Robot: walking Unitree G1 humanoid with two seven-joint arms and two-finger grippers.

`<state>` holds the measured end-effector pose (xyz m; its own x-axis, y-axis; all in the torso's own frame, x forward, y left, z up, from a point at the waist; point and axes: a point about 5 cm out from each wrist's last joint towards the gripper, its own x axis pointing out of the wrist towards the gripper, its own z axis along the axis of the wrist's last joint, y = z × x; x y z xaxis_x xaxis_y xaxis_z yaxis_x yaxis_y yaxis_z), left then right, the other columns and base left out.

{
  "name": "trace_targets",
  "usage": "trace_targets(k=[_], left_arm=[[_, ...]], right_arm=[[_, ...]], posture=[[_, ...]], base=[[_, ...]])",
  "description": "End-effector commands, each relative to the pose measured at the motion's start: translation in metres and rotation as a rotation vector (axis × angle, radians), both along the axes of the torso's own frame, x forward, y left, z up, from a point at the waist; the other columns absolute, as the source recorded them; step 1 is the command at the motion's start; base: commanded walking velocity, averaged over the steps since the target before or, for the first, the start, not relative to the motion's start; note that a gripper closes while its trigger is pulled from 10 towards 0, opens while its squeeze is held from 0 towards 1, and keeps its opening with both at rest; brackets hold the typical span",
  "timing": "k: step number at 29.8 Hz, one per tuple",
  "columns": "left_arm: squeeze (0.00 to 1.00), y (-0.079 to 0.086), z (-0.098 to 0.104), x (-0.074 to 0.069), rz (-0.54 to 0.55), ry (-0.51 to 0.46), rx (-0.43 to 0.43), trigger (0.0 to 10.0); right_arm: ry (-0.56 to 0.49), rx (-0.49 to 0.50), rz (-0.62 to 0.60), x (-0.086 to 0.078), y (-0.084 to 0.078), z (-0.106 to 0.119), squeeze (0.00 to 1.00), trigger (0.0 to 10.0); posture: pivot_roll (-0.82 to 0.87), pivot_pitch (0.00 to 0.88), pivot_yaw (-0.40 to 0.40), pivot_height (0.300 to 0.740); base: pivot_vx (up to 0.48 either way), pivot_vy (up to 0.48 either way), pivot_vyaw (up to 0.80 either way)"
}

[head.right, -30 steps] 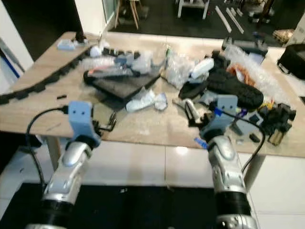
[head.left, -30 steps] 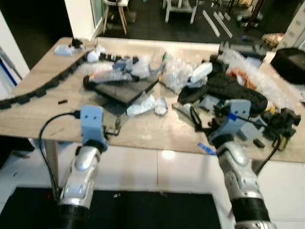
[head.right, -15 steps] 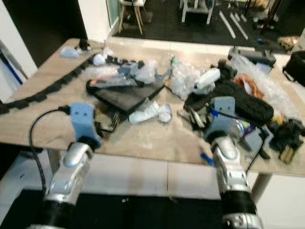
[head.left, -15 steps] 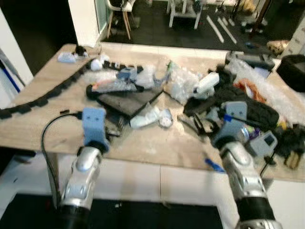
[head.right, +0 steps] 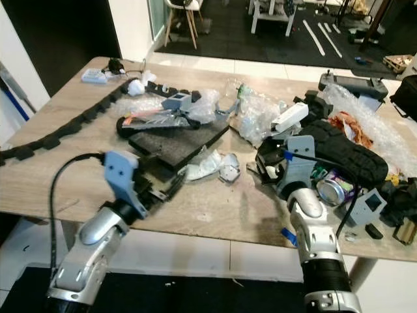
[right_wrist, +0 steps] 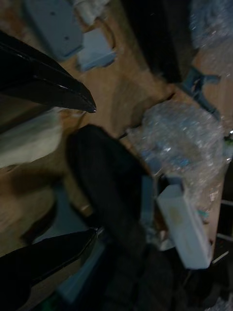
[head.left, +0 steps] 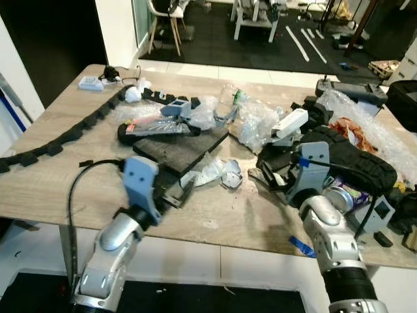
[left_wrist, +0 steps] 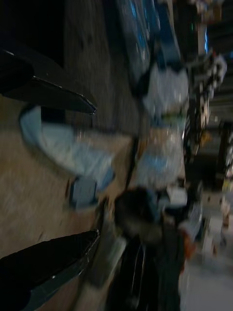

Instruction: Picking trash to rubbish bin

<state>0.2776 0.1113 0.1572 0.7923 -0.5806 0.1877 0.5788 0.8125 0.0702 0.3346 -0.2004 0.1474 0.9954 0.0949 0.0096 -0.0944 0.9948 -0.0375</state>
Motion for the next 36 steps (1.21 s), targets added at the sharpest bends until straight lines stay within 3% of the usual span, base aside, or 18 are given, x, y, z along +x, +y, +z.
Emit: trace_targets(k=[1,2,3,17,18,19,31,32,33,36], left_arm=[[0.00,0.000,-0.004,-0.005,-0.029,0.014,0.043,10.0],[0.00,0.000,-0.004,-0.005,-0.029,0.014,0.043,10.0],[0.00,-0.001,-0.004,-0.005,-0.035,0.010,0.055,10.0],[0.00,-0.005,-0.004,-0.001,-0.030,0.014,0.095,10.0],[0.00,-0.005,-0.004,-0.001,-0.026,0.012,0.100,10.0],[0.00,-0.005,-0.003,0.000,-0.021,0.007,0.105,10.0],[0.00,-0.006,-0.002,0.003,0.000,0.004,0.121,10.0],[0.00,-0.005,-0.002,0.003,0.004,0.004,0.122,10.0],[0.00,-0.005,-0.002,0.003,0.004,0.004,0.122,10.0],[0.00,-0.005,-0.002,0.003,0.009,0.004,0.126,10.0]], right_arm=[[0.048,-0.002,-0.004,-0.002,-0.003,-0.008,0.80,10.0],[0.048,-0.002,-0.004,-0.002,-0.003,-0.008,0.80,10.0],[0.057,0.004,0.001,-0.003,-0.005,-0.010,1.00,10.0],[0.136,-0.043,0.073,-0.005,-0.012,-0.021,1.00,10.0],[0.150,-0.068,0.068,-0.002,-0.014,-0.023,0.67,10.0],[0.158,-0.078,0.066,0.000,-0.016,-0.024,0.00,10.0],[0.215,-0.094,0.142,0.007,-0.016,-0.028,0.00,10.0],[0.209,-0.086,0.154,0.007,-0.015,-0.027,0.00,6.3],[0.209,-0.086,0.154,0.007,-0.015,-0.027,0.00,6.3],[0.193,-0.072,0.177,0.008,-0.011,-0.024,0.00,0.2]], posture=[[0.01,0.121,-0.051,0.740],[0.01,0.121,-0.051,0.740],[0.01,0.122,-0.050,0.740],[0.00,0.148,-0.041,0.740],[0.01,0.160,-0.044,0.740],[0.01,0.160,-0.044,0.740],[0.01,0.166,-0.047,0.740],[0.01,0.165,-0.047,0.740],[0.01,0.165,-0.047,0.740],[0.01,0.165,-0.047,0.740]], base=[[0.000,0.000,0.00],[0.000,0.000,0.00],[0.000,0.000,0.00],[0.000,0.000,0.00],[0.000,0.000,0.00],[0.000,0.000,0.00],[0.000,0.000,0.00],[0.000,0.000,0.00],[0.000,0.000,0.00],[0.000,0.000,0.00]])
